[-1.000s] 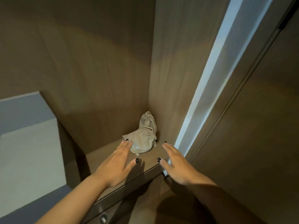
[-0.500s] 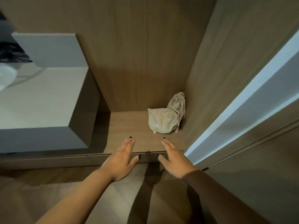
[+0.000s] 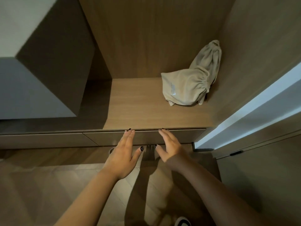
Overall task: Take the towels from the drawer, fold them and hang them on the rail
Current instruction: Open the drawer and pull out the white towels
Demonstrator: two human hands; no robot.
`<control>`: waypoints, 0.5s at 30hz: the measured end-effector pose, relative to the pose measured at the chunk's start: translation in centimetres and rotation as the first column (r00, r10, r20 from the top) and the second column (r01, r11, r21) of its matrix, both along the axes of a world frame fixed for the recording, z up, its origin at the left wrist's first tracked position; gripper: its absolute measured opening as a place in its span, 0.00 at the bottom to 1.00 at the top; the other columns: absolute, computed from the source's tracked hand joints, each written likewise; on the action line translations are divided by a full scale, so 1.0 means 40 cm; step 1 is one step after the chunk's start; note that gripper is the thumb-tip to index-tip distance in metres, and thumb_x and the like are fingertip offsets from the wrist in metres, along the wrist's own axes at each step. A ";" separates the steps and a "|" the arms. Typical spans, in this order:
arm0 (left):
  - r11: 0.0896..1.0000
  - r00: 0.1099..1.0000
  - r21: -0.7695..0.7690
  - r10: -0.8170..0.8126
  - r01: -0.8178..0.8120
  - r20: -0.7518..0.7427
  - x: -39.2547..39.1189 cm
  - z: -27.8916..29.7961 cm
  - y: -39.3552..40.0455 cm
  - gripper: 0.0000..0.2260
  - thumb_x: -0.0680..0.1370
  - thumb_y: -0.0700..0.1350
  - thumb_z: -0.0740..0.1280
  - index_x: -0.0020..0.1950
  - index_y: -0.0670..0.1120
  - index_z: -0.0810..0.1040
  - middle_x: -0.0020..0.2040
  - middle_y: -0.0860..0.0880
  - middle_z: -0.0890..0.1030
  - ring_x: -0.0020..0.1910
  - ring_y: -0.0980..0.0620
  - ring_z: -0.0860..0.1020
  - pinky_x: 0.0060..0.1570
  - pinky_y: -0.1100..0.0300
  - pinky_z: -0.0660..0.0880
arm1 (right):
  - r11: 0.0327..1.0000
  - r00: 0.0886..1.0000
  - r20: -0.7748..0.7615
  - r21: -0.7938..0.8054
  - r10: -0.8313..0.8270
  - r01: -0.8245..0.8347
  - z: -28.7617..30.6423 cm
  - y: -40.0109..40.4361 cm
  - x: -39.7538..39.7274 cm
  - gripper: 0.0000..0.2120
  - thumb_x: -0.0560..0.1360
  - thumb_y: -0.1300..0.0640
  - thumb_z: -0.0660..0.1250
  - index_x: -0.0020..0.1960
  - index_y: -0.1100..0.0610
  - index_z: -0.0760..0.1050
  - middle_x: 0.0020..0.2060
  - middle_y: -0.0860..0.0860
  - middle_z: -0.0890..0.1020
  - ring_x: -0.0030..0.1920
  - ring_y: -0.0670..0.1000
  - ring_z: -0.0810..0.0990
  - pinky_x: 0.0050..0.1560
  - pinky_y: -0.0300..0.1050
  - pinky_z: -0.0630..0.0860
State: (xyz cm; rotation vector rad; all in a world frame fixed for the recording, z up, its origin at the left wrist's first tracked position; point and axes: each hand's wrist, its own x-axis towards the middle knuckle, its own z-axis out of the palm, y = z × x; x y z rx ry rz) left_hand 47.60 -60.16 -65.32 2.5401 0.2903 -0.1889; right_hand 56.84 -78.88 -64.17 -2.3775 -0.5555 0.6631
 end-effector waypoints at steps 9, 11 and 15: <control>0.942 0.969 0.334 -0.054 -0.032 0.243 0.040 -0.377 0.071 0.31 0.81 0.51 0.64 0.79 0.43 0.57 0.80 0.43 0.57 0.79 0.47 0.51 0.74 0.51 0.51 | 0.951 0.873 0.384 -0.189 0.299 -0.243 -0.397 0.082 0.053 0.32 0.81 0.50 0.59 0.80 0.52 0.49 0.79 0.49 0.50 0.79 0.48 0.43 0.71 0.42 0.38; 0.927 0.959 0.374 -0.082 -0.026 0.270 0.052 -0.453 0.072 0.31 0.77 0.46 0.70 0.77 0.39 0.62 0.75 0.38 0.65 0.77 0.41 0.61 0.73 0.49 0.60 | 0.959 0.849 0.448 -0.166 0.281 -0.230 -0.475 0.092 0.066 0.31 0.80 0.52 0.62 0.79 0.52 0.52 0.78 0.49 0.55 0.78 0.49 0.50 0.71 0.41 0.43; 0.892 0.943 0.437 -0.039 -0.116 0.330 0.076 -0.576 0.084 0.32 0.72 0.44 0.75 0.73 0.38 0.69 0.66 0.35 0.72 0.66 0.37 0.72 0.62 0.46 0.73 | 0.974 0.765 0.604 -0.108 0.224 -0.200 -0.605 0.112 0.074 0.28 0.77 0.57 0.67 0.75 0.56 0.64 0.72 0.53 0.68 0.73 0.52 0.65 0.71 0.45 0.60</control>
